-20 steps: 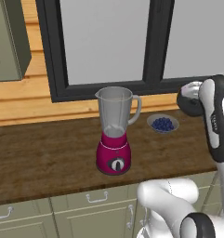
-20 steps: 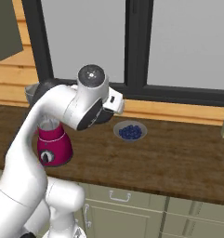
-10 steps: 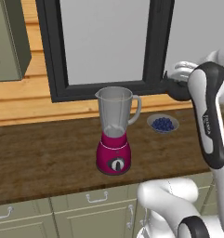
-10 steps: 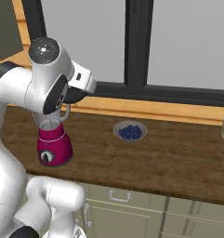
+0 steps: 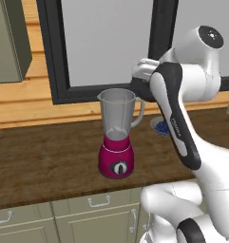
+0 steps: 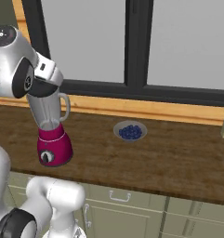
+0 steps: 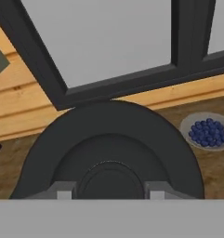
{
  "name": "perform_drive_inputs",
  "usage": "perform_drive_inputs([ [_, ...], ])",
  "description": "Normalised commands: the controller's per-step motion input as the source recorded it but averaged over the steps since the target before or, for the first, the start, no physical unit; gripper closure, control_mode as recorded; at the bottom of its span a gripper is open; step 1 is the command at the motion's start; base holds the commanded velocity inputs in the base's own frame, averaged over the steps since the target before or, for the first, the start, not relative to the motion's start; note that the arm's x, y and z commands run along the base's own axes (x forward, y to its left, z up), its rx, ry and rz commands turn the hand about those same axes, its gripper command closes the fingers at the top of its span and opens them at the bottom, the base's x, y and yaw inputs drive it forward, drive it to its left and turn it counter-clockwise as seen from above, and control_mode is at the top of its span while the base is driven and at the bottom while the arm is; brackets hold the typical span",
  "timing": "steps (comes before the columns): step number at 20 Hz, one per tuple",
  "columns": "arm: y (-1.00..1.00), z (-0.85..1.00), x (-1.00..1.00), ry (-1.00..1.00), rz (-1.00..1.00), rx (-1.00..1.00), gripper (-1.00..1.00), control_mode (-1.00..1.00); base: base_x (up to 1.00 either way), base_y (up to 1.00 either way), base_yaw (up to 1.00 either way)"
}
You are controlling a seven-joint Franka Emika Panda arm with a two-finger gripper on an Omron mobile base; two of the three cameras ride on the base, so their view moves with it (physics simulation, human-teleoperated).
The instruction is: Close the lid blender by securely placing the lid on top.
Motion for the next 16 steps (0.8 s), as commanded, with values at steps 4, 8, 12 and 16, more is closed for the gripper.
perform_drive_inputs([
  [4,0.45,0.0,0.49,0.16,0.0,0.0,1.0,-1.0,0.0,0.0,0.0],
  [8,0.22,0.0,0.73,0.3,0.0,-0.01,1.0,-1.0,0.0,0.0,0.0],
  [12,0.32,-0.01,0.57,0.35,0.0,-0.04,1.0,-1.0,0.0,0.0,0.0],
  [16,0.23,-0.18,0.28,0.24,0.0,-0.01,1.0,-1.0,0.0,0.0,0.0],
])
